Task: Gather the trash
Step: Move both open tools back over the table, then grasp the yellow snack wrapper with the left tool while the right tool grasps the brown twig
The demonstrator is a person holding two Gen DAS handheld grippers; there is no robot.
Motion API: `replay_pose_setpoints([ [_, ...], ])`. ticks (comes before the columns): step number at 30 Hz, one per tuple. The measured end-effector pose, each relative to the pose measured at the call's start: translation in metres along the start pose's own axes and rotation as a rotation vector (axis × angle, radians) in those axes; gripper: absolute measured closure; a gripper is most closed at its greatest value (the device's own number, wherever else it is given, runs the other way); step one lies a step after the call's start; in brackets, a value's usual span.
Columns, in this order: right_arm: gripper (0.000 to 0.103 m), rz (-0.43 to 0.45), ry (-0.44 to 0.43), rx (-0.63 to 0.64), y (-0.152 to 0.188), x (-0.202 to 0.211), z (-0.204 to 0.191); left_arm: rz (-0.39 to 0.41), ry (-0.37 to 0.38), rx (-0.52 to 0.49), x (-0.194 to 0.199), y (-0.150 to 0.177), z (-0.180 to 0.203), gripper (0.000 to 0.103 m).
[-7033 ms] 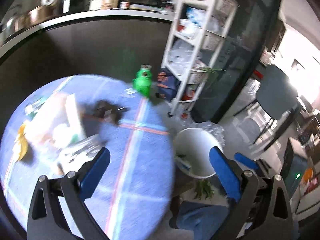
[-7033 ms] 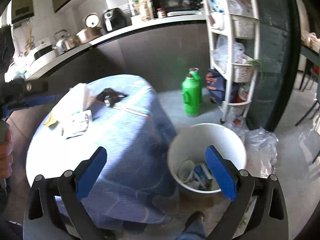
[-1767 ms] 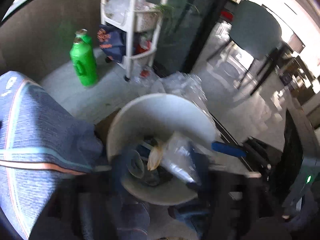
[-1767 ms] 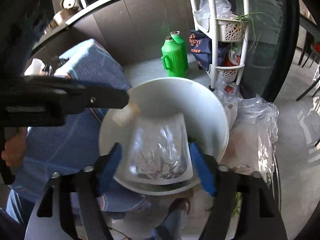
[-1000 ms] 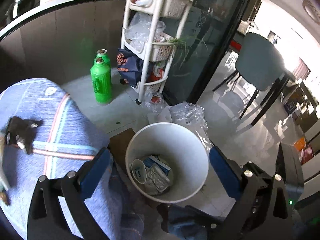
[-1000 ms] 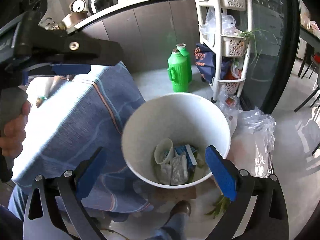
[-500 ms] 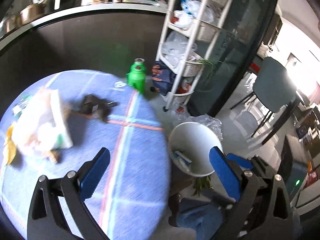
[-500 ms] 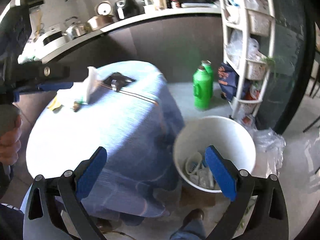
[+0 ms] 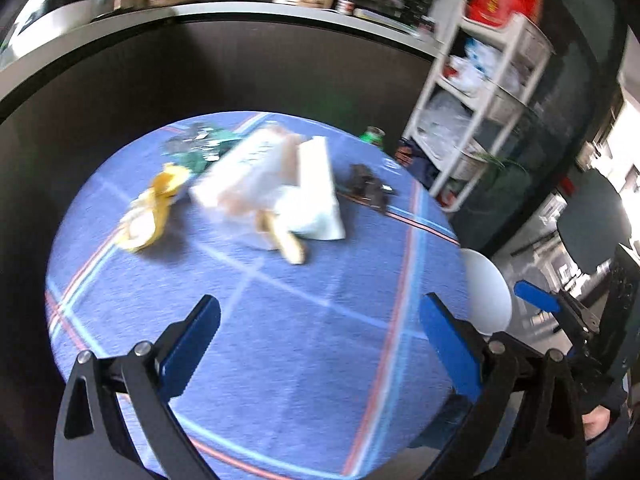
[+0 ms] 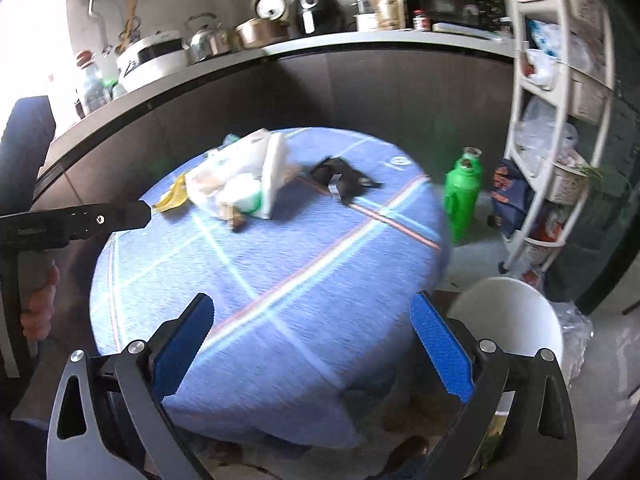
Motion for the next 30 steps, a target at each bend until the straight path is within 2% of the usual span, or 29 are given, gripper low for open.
replay_pose_setpoints([
  [5, 0.009, -0.035, -0.061, 0.046, -0.02, -0.025, -0.041, 0.017, -0.019, 0.042, 0.005, 0.0, -0.037, 0.004],
  [7, 0.016, -0.059, -0.075, 0.077, -0.026, -0.039, -0.058, 0.021, -0.026, 0.049, 0.005, 0.002, -0.05, 0.004],
  [9, 0.034, -0.086, -0.085, 0.094, -0.031, -0.053, -0.069, 0.023, -0.036, 0.054, 0.005, 0.002, -0.062, 0.005],
  [12, 0.048, -0.123, -0.102, 0.098, -0.039, -0.077, -0.081, 0.022, -0.039, 0.073, 0.004, 0.002, -0.078, 0.007],
  [14, 0.054, -0.132, -0.108, 0.091, -0.045, -0.088, -0.085, 0.016, -0.042, 0.085, 0.002, 0.002, -0.087, 0.009],
  [20, 0.061, -0.148, -0.102, 0.084, -0.07, -0.123, -0.091, 0.009, -0.064, 0.113, -0.005, -0.007, -0.118, 0.016],
  [26, 0.066, -0.168, -0.084, 0.094, -0.082, -0.153, -0.093, 0.033, -0.125, 0.097, -0.015, -0.041, -0.147, 0.018],
  [29, 0.069, -0.16, -0.087, 0.094, -0.087, -0.158, -0.094, 0.033, -0.124, 0.086, -0.025, -0.059, -0.158, 0.015],
  [30, 0.071, -0.158, -0.092, 0.091, -0.088, -0.159, -0.094, 0.024, -0.112, 0.087, -0.03, -0.065, -0.159, 0.009],
])
Point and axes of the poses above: each gripper's, at about its wrist camera, not at the fingertips, and x roughly against the way its jaws point, z to its right, y to its underside, the point moved 9 cm from there along -x, roughly the way its jaws point, and after that the axes turned 10 degrees about -z, right-handed, at the moved point
